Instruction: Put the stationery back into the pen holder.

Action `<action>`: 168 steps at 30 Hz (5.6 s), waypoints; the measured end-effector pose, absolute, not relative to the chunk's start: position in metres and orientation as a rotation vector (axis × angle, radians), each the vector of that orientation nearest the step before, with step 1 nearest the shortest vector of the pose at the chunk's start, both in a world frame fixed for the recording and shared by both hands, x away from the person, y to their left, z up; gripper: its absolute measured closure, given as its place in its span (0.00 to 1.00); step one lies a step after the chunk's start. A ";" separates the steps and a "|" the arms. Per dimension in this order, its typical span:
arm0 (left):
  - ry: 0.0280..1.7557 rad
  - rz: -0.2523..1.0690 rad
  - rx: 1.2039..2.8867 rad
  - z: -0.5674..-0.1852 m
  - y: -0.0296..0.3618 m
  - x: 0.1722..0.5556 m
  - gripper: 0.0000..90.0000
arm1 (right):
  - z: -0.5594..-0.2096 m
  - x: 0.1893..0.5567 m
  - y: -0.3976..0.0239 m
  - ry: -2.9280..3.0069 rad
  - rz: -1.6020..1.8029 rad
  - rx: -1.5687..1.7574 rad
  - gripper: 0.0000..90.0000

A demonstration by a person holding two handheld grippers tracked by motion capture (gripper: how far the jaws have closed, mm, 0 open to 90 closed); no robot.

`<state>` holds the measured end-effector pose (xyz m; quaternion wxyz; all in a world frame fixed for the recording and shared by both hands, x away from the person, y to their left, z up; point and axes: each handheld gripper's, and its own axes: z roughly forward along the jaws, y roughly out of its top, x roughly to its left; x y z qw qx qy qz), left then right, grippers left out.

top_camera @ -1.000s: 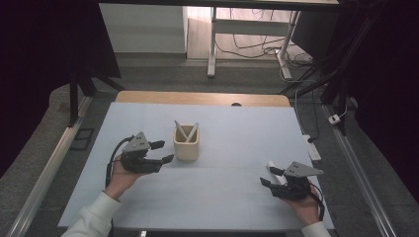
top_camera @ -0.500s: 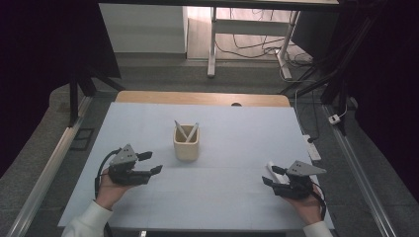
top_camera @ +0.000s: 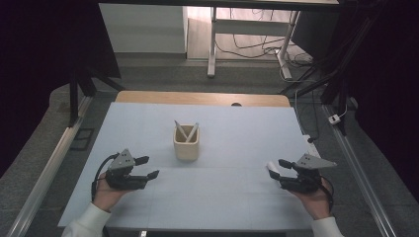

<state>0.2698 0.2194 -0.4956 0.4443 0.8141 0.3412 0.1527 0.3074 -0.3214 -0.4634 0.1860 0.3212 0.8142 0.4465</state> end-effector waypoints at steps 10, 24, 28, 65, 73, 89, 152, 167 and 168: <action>0.853 0.363 2.042 -0.501 0.219 0.271 0.36 | -0.455 0.330 -0.329 2.321 1.133 1.017 0.46; 0.868 0.364 2.052 -0.502 0.218 0.271 0.35 | -0.460 0.354 -0.316 2.426 0.933 1.129 0.43; 0.870 0.364 2.052 -0.502 0.218 0.270 0.35 | -0.460 0.360 -0.307 2.456 0.886 1.130 0.42; 0.875 0.359 2.061 -0.502 0.216 0.270 0.31 | -0.489 0.379 -0.295 2.514 0.654 1.210 0.42; 0.876 0.351 2.070 -0.504 0.215 0.271 0.30 | -0.496 0.381 -0.292 2.533 0.605 1.222 0.48; 0.871 0.351 2.074 -0.504 0.215 0.271 0.30 | -0.497 0.381 -0.290 2.530 0.598 1.256 0.74; 0.867 0.348 2.084 -0.505 0.215 0.271 0.29 | -0.429 0.351 -0.304 2.158 1.263 1.082 0.74; 0.865 0.345 2.086 -0.506 0.214 0.271 0.29 | -0.419 0.351 -0.292 2.133 1.343 1.022 0.74; 0.865 0.345 2.086 -0.506 0.214 0.271 0.29 | -0.419 0.351 -0.291 2.133 1.345 1.021 0.74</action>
